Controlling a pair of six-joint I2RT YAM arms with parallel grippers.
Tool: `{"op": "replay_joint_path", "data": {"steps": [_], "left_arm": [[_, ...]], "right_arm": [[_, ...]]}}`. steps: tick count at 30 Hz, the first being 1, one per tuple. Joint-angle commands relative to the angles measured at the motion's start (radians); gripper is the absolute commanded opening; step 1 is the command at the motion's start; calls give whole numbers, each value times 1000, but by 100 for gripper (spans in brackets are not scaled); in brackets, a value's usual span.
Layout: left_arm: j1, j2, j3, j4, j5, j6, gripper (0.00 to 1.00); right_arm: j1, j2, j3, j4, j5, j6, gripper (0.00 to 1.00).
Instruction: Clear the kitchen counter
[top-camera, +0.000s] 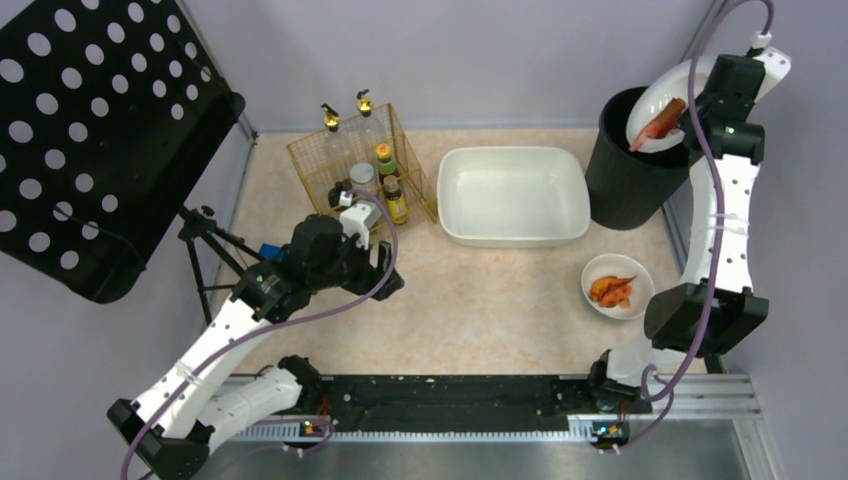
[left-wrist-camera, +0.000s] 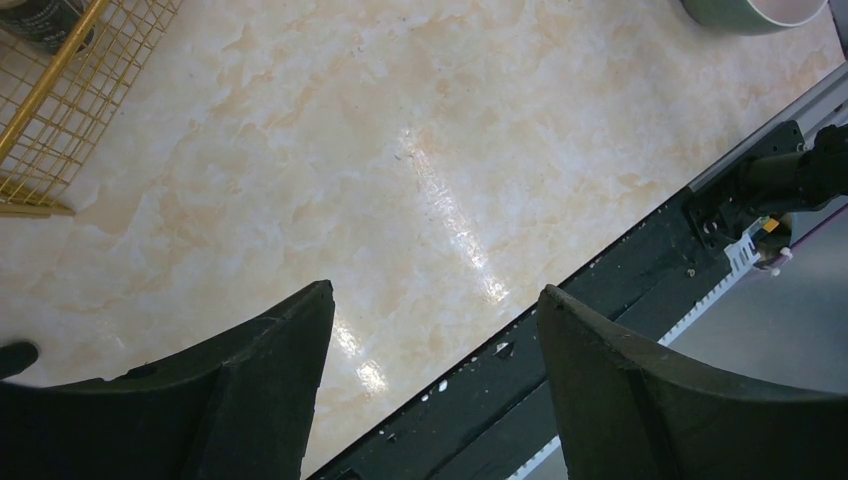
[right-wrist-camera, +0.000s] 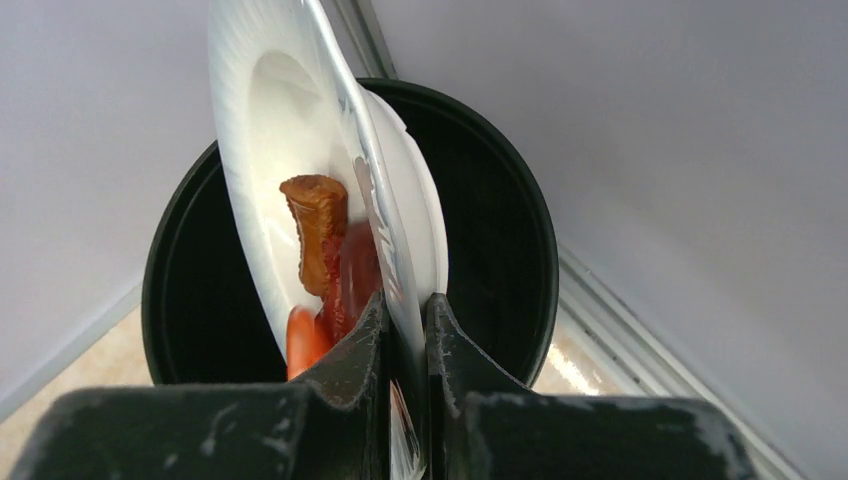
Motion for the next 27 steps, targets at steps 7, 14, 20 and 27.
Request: {"op": "replay_joint_path", "data": {"steps": [7,14,20,27], "left_arm": [[-17,-20,-11,26,-23,16,80],[-22,-22,-14,30,-30,16,80],[-25,-20,-17,31,-33,16,80],[-28,-14,-15,28,-34,16,80]], "right_arm": [[135,16,107,333,248,-263,0],[246,-20,-15,572,377,-585,0],[335,-82,-215,963,462,-922,0],[342,-79,-261,1054,503,-978,0]]}}
